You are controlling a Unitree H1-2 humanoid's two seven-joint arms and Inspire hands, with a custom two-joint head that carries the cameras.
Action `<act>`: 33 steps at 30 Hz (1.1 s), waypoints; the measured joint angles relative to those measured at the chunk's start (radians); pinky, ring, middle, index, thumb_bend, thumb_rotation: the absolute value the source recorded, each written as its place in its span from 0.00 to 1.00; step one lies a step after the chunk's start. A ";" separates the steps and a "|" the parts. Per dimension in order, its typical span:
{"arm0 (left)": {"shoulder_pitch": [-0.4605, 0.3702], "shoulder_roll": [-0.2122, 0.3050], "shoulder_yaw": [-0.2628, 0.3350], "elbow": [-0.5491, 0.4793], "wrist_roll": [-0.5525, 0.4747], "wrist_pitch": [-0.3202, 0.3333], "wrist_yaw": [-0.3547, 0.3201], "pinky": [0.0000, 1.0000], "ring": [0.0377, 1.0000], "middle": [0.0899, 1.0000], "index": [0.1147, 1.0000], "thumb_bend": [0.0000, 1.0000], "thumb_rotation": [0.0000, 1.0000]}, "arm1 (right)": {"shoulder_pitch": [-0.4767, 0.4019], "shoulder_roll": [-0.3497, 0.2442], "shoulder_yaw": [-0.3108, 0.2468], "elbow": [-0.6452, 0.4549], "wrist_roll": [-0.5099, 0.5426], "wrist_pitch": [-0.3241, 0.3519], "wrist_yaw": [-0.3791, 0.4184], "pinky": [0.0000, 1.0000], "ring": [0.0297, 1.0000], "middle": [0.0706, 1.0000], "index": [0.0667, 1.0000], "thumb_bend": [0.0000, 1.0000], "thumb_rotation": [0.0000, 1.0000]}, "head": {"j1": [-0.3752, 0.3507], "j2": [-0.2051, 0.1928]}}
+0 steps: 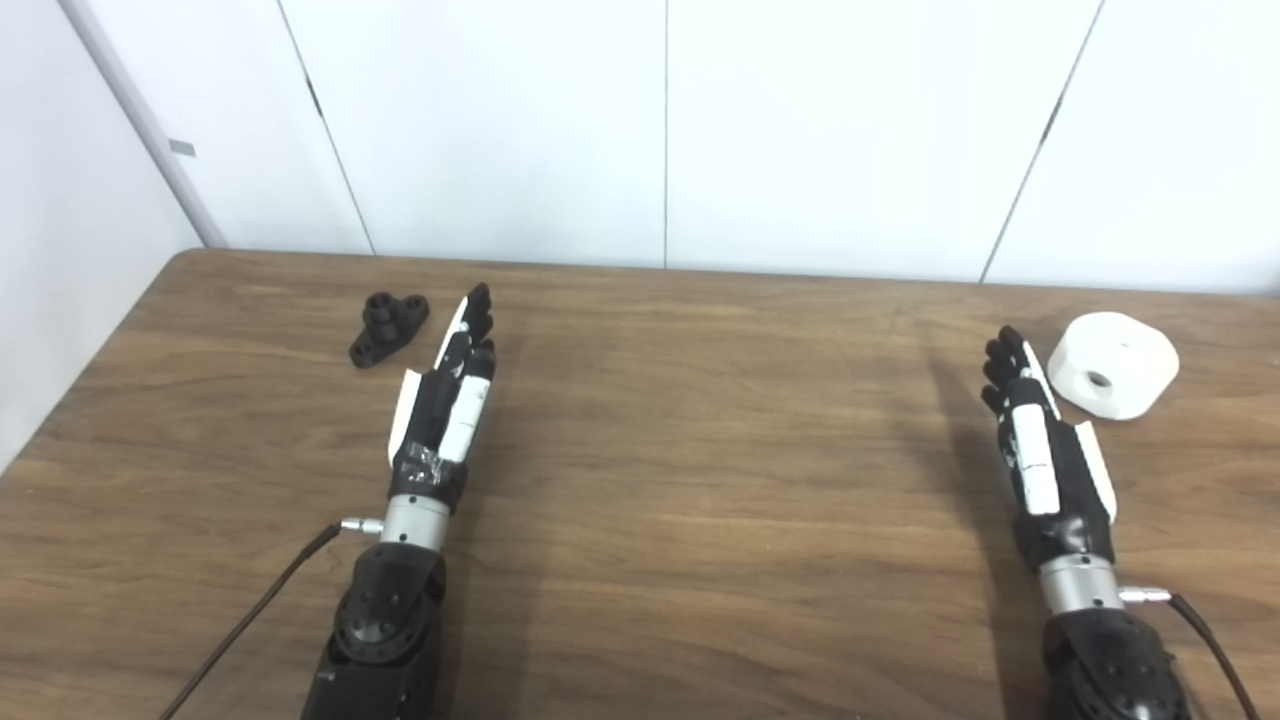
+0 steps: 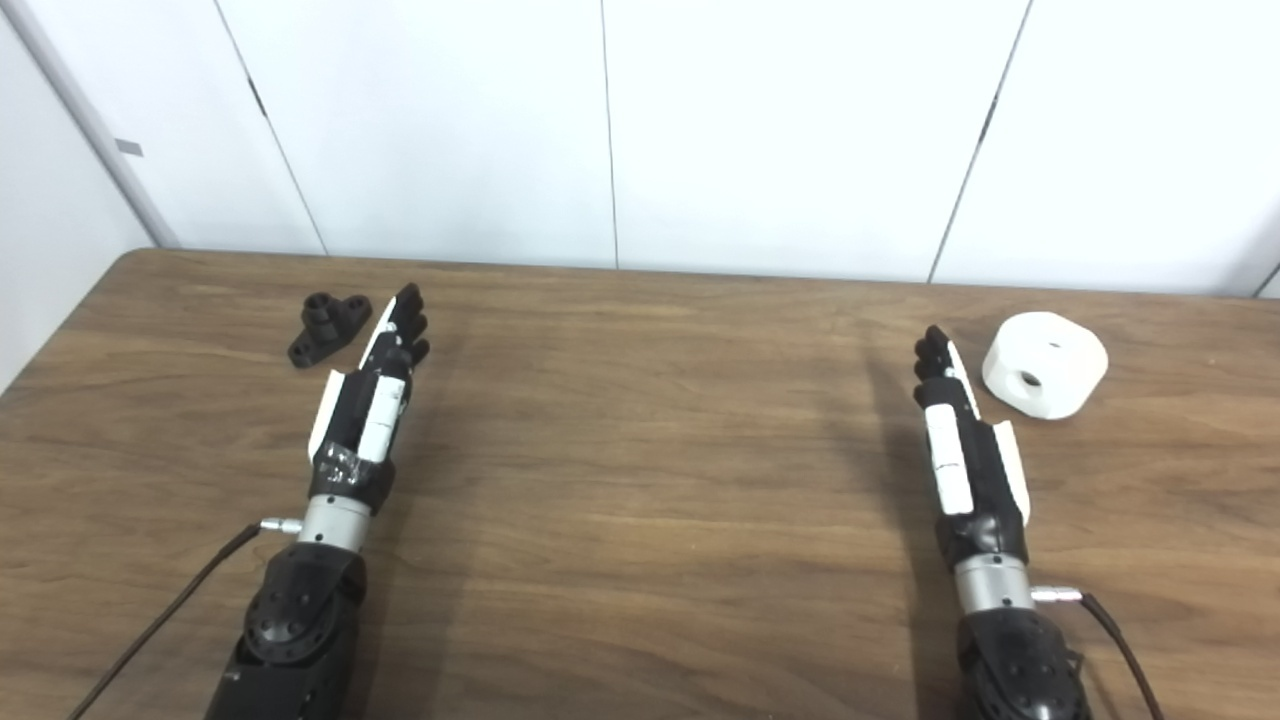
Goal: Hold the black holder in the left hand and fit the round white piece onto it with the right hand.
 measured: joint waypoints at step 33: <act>0.055 0.234 0.077 -0.238 0.274 0.137 0.023 0.64 0.66 0.67 0.67 0.77 0.09 | -0.006 0.002 0.001 0.011 -0.001 -0.007 -0.005 0.97 0.97 0.96 0.97 0.45 1.00 | 0.097 -0.066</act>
